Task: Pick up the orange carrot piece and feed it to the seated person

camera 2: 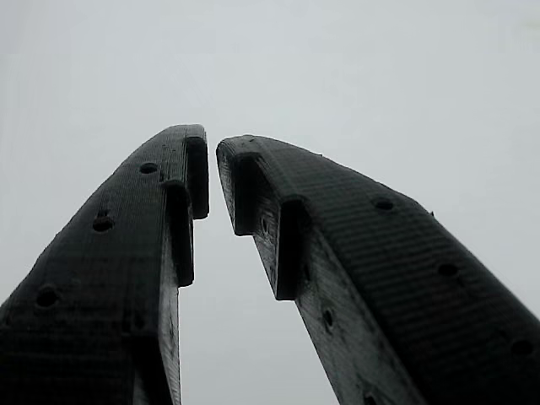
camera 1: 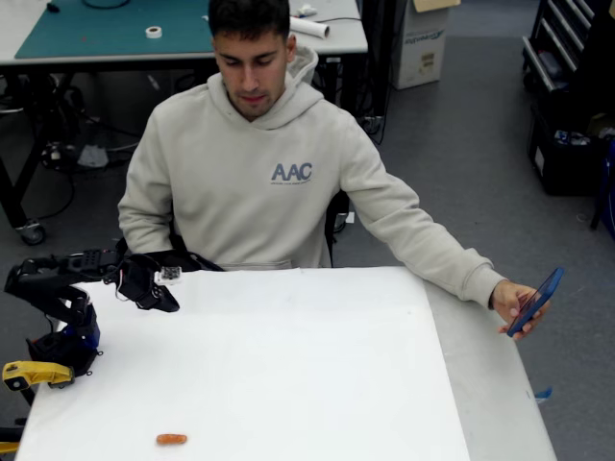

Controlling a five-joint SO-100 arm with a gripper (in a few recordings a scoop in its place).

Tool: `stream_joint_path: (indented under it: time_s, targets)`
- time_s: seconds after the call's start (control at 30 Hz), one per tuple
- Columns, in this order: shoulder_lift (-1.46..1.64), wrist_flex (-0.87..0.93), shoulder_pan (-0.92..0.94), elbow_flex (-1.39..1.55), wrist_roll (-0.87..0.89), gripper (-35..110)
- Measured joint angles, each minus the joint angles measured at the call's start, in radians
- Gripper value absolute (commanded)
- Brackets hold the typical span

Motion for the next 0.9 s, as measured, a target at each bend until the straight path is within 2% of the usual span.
stream_joint_path:
  time_s: [0.37,0.67,0.9]
  targets:
    - [-0.353,0.000,0.169,-0.210,-0.252,-2]
    - [-0.474,-0.006,0.391,-0.304,-0.492,-2]
    - [-0.583,-0.006,0.522,-0.431,-0.572,-2]
